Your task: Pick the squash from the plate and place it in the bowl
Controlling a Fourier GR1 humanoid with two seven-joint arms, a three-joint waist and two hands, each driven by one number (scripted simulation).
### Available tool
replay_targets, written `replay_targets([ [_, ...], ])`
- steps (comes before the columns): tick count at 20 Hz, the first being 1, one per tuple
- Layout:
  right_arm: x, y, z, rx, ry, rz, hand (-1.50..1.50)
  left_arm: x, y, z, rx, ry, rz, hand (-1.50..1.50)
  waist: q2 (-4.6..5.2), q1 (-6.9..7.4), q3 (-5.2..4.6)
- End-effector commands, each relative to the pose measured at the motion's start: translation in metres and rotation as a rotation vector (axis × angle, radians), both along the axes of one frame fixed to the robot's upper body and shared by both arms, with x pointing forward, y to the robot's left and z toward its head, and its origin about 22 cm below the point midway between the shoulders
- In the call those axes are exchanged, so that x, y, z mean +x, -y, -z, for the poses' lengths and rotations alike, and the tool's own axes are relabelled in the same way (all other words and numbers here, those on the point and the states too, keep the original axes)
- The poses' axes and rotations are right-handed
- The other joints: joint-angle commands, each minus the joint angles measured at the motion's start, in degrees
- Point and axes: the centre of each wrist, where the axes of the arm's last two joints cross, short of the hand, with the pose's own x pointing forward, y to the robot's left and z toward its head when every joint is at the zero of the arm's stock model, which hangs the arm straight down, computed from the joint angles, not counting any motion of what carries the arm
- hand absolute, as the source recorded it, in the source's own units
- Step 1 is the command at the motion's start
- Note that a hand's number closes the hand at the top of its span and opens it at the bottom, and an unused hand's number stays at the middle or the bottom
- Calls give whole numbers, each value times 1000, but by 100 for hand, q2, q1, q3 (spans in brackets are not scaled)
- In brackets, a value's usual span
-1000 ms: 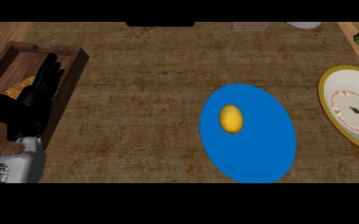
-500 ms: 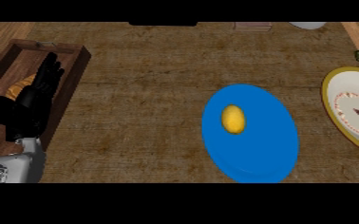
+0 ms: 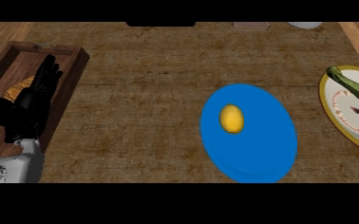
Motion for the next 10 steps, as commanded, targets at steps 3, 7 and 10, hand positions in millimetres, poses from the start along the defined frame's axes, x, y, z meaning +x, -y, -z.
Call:
replay_targets([
  [3,-13,19,-5,291,406,70,-150,-2,-11,-4,-3,-14,-26,0,-32,-104,5],
  [7,-54,60,-24,390,474,80,-150,-1,0,7,-10,-3,-17,0,-2,-102,-7],
  [10,-110,88,-6,418,405,110,-150,-5,-9,3,-19,-5,-9,0,-11,-107,-7],
])
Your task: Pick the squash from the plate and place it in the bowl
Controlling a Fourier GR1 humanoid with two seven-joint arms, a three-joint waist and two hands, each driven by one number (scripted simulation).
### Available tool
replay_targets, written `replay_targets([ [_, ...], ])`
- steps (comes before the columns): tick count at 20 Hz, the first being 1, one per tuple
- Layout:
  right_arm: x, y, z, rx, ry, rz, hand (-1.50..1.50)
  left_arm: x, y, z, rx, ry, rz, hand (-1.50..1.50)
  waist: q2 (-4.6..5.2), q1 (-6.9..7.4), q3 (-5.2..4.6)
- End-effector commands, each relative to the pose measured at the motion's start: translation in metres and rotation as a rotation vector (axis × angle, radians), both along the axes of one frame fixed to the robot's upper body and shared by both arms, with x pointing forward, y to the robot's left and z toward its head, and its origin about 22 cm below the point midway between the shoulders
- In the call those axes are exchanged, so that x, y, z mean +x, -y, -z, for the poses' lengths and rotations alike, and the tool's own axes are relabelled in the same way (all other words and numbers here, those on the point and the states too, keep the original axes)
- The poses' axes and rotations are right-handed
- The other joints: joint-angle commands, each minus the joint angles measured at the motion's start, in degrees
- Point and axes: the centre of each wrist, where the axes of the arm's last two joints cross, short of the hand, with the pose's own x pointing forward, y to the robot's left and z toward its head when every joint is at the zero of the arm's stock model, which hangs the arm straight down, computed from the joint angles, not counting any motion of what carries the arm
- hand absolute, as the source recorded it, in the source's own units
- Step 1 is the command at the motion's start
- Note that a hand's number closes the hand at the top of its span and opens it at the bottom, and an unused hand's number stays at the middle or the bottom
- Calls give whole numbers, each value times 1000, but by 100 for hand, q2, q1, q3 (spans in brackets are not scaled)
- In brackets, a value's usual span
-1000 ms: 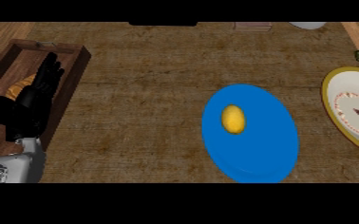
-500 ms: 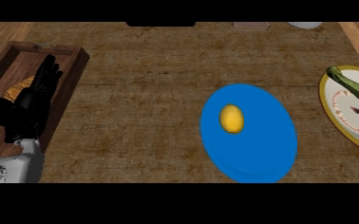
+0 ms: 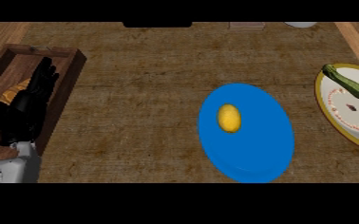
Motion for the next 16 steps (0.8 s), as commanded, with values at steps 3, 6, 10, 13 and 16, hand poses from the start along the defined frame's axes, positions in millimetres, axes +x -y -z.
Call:
replay_targets([
  [3,-86,48,-4,62,37,2,-150,0,-5,-12,4,10,9,0,11,16,5],
  [6,-123,60,-2,78,51,-31,-150,-3,8,1,-2,-6,-5,0,5,-4,7],
  [10,-144,66,0,162,79,-100,-150,9,18,9,-17,-5,-8,0,19,-11,14],
  [13,-170,70,3,154,136,-101,-150,4,4,0,3,15,-1,0,5,13,10],
  [16,-182,70,9,153,181,-139,-150,7,2,2,-1,3,-4,0,2,-20,16],
])
